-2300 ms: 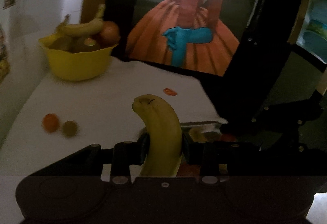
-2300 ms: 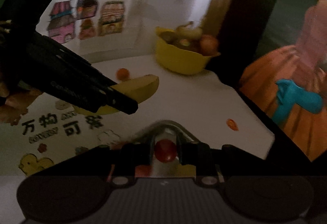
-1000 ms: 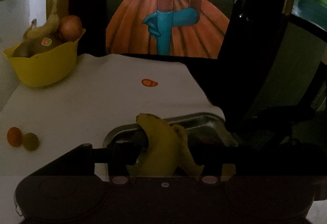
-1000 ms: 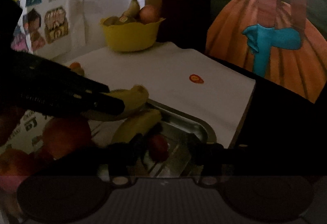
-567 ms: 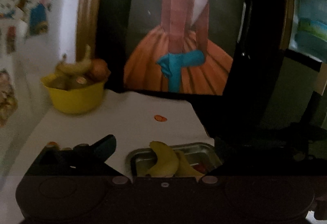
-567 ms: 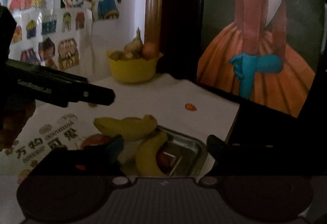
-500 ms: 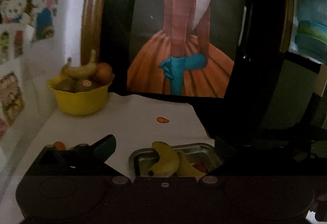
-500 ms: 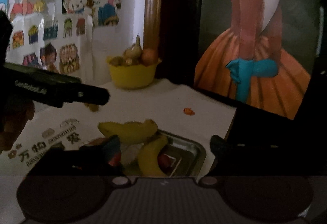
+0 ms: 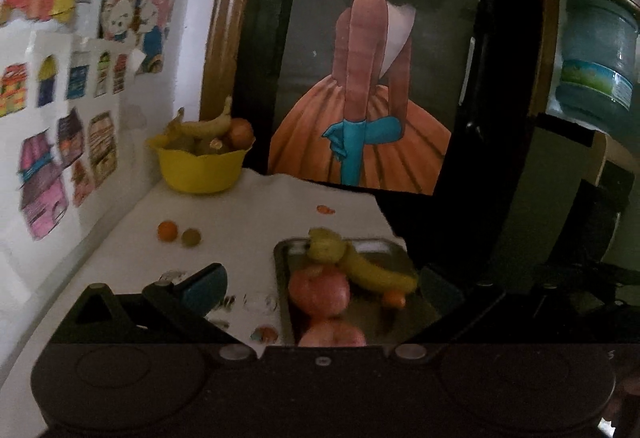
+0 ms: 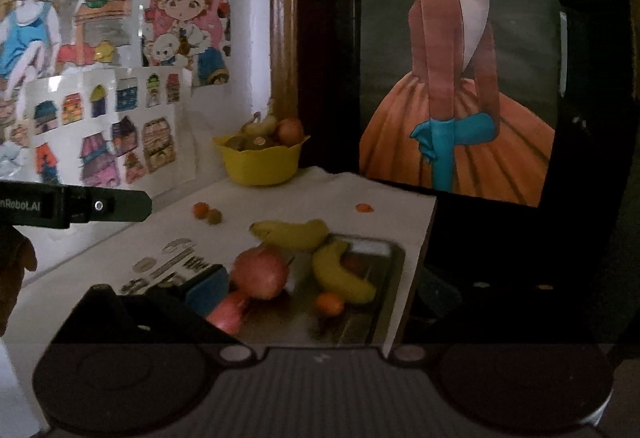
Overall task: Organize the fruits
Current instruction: 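Open both tools to release the banana and red fruit into the tray, then withdraw, then move both tools toward the small red and tan fruits on the table, then grasp the small red fruit with the left tool while the right tool grasps the tan fruit, then carry the red fruit with the left tool while the right tool carries the tan fruit over the tray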
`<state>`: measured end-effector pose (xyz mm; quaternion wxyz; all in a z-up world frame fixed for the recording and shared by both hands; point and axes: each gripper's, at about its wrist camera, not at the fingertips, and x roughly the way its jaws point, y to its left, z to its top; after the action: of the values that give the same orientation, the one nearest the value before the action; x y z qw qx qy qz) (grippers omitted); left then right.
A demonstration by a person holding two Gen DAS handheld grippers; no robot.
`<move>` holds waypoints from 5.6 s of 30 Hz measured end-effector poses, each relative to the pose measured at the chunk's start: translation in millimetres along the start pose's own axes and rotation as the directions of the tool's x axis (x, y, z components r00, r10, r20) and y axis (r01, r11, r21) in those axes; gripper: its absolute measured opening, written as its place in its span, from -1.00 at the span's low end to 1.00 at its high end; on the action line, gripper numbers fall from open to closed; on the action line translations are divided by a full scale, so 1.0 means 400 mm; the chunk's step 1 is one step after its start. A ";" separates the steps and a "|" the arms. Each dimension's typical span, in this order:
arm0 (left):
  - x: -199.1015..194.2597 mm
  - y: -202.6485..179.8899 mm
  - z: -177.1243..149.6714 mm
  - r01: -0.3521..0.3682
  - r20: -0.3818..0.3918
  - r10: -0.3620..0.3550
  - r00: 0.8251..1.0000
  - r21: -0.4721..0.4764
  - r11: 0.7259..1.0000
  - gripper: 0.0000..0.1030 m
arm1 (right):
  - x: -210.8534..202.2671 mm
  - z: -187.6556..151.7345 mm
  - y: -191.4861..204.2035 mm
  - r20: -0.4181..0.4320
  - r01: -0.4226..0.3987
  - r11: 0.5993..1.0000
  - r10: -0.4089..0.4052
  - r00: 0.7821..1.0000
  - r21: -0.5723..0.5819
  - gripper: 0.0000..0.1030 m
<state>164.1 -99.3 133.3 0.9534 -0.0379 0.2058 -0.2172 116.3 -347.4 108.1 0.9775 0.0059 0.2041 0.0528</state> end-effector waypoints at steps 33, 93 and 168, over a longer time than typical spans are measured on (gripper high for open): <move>-0.177 0.080 -0.300 -0.188 -0.081 0.182 0.980 -0.078 0.979 0.99 | -0.125 -0.230 0.197 -0.118 0.129 0.990 -0.122 0.985 0.059 1.00; 0.436 0.407 0.251 -0.470 -0.562 0.356 0.747 -0.067 0.880 0.98 | 0.474 0.345 0.286 -0.416 -0.249 0.957 0.168 0.894 -0.149 1.00; 0.656 0.474 0.260 -0.283 -0.606 0.082 0.791 -0.243 0.928 -0.36 | 0.857 0.306 0.360 -0.437 -0.168 0.984 0.126 0.890 -0.059 -0.35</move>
<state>497.6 -42.5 99.0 0.8406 -0.1036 0.5244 -0.0874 463.1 -166.8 88.4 0.9003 -0.0369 0.4116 0.1364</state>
